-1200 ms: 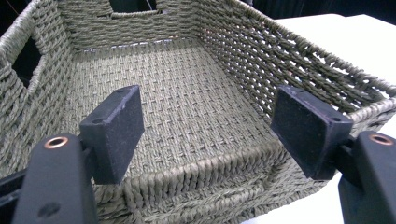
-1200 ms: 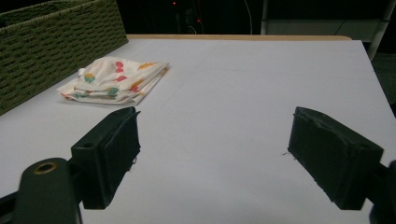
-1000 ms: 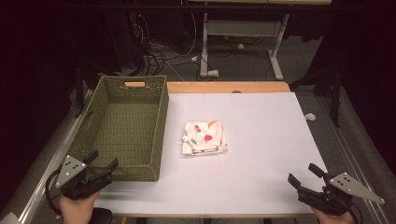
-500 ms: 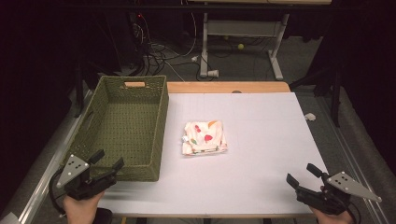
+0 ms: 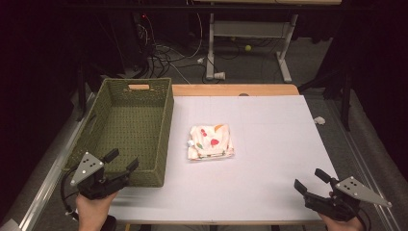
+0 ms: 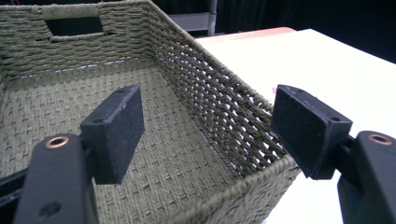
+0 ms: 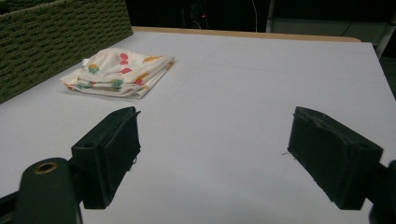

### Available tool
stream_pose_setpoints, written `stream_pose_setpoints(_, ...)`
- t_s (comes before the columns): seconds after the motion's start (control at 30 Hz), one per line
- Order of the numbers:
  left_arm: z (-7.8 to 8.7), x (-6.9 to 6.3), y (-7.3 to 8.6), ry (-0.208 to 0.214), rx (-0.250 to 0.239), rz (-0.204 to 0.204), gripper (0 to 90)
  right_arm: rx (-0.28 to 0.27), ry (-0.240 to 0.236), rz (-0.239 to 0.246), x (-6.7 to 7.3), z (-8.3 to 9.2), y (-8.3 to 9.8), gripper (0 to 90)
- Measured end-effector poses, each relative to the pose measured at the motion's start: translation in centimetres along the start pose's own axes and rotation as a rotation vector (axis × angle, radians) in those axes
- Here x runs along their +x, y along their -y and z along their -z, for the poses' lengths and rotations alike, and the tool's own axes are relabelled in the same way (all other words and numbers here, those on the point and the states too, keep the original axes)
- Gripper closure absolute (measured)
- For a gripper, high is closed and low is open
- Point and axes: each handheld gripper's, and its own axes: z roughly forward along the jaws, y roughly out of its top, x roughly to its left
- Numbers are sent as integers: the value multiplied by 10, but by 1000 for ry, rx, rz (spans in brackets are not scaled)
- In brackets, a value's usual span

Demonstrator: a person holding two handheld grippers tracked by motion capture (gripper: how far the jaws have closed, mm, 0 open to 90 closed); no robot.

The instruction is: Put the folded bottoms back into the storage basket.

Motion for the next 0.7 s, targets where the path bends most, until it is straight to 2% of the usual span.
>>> stream_pose_setpoints(0.4, -15, -14, -15, 57, 3, -27, 240, -2, 1, 0, 0, 1, 0, 170)
stream_pose_setpoints(0.5, -18, -17, -18, 61, 8, -35, 240, -2, 0, -3, -1, 1, 0, 170)
stream_pose_setpoints(0.6, -20, -20, -19, 47, 5, -71, 240, 0, -3, 2, -1, 1, 0, 170)
stream_pose_setpoints(0.7, -22, -21, -20, 57, 3, -62, 240, -2, -6, 2, 0, 1, 0, 170)
